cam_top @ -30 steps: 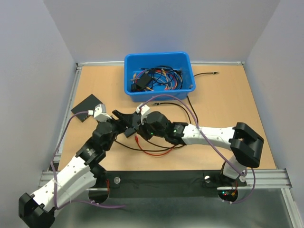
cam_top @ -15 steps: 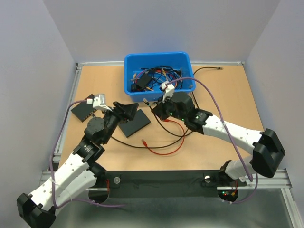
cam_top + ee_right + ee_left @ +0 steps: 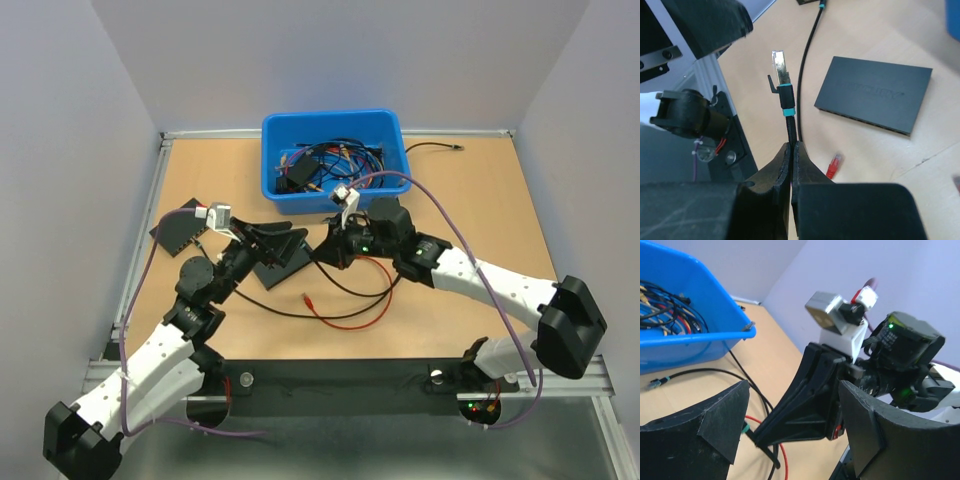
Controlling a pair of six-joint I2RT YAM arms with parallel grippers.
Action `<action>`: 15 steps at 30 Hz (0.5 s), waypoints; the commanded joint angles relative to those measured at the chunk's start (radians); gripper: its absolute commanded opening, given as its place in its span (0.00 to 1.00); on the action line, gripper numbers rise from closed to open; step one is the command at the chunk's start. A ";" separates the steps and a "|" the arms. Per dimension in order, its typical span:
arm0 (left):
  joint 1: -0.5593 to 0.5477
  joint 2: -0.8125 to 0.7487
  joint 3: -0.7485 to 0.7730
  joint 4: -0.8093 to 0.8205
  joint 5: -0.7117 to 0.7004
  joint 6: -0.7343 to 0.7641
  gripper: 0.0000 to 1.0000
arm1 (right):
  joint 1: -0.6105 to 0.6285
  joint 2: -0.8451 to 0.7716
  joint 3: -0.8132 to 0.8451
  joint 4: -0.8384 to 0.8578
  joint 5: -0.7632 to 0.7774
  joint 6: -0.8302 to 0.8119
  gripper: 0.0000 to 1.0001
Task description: Insert the plug into the switch port
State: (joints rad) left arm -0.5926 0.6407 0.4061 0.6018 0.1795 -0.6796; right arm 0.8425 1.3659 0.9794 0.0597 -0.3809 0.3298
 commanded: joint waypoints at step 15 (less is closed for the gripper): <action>0.082 -0.072 -0.042 0.035 0.035 -0.021 0.79 | -0.039 -0.056 0.004 0.121 -0.176 0.095 0.01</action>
State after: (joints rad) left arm -0.5171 0.5743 0.3832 0.5674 0.1959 -0.6891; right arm 0.8059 1.3174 0.9657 0.1074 -0.4721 0.3965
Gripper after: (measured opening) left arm 0.796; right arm 0.037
